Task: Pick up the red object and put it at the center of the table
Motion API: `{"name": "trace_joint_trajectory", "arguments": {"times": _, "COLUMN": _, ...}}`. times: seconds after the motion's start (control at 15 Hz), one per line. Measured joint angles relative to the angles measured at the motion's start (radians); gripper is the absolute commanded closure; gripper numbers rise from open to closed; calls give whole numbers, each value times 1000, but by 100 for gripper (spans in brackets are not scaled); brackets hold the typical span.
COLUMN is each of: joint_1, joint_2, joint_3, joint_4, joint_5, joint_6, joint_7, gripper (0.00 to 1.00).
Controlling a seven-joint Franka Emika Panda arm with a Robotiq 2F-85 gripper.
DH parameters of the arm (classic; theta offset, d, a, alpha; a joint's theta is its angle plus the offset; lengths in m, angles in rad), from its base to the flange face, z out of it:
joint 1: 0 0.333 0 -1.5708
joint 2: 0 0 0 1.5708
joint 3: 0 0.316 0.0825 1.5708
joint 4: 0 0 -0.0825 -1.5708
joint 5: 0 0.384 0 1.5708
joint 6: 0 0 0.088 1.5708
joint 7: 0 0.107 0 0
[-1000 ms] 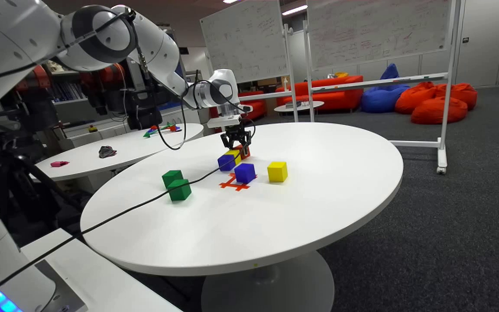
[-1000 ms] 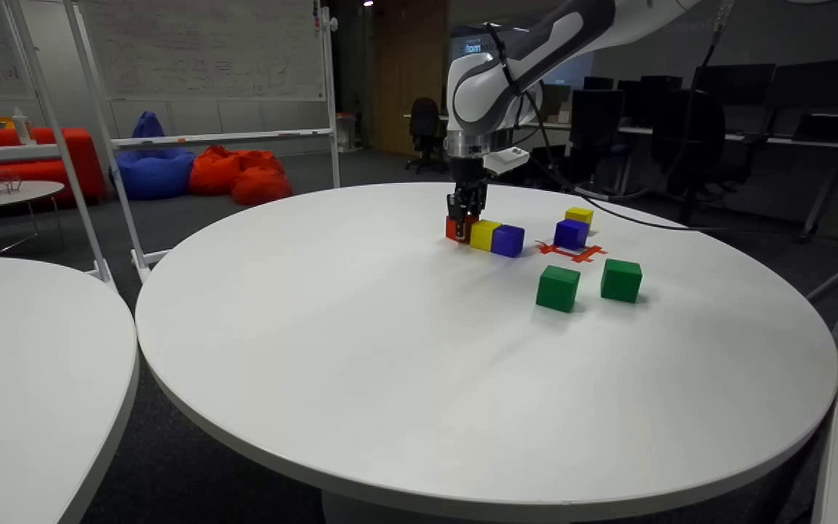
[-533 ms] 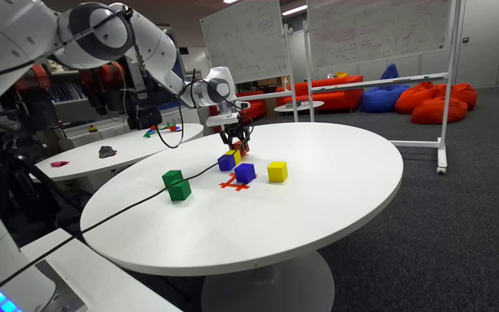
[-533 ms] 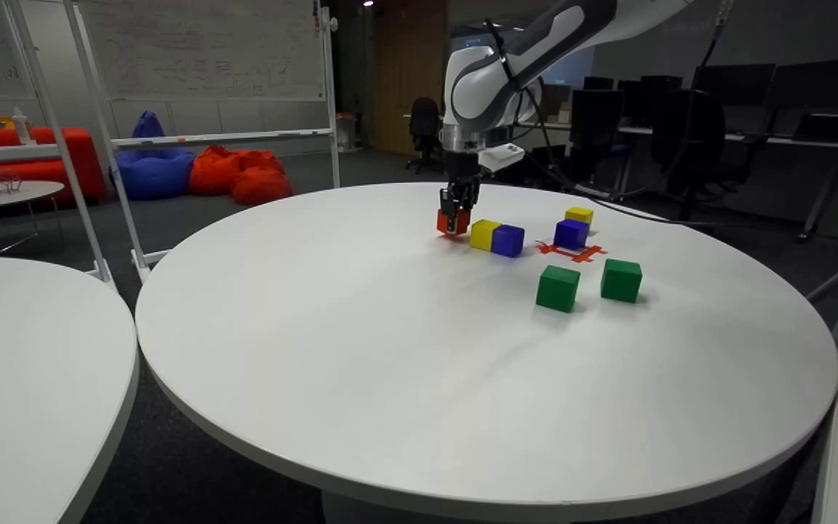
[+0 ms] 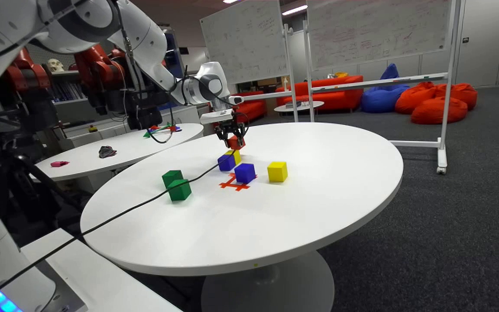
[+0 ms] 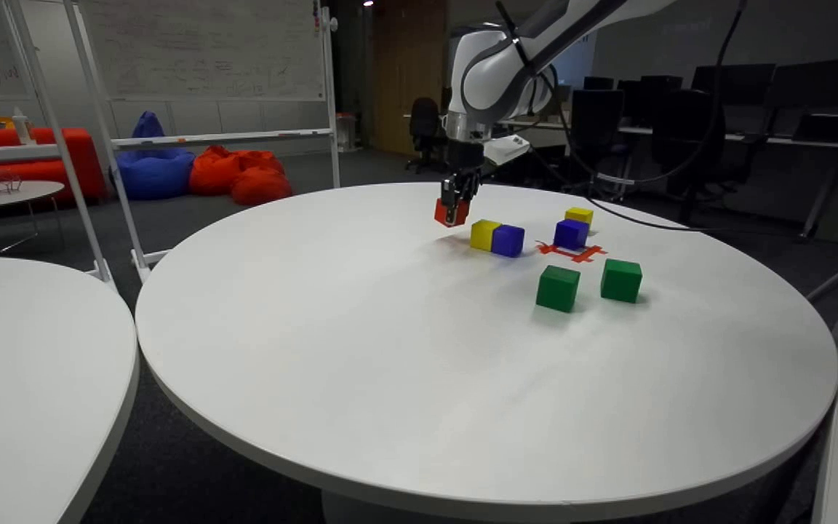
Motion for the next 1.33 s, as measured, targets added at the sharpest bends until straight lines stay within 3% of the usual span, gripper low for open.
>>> {"name": "trace_joint_trajectory", "arguments": {"times": 0.67, "joint_1": -1, "joint_2": -27, "joint_3": -23, "joint_4": -97, "joint_5": -6, "joint_6": 6, "joint_7": 0, "gripper": 65}}
{"name": "trace_joint_trajectory", "arguments": {"times": 1.33, "joint_1": -1, "joint_2": 18, "joint_3": -22, "joint_4": 22, "joint_5": -5, "joint_6": -220, "joint_7": 5, "gripper": 65}}
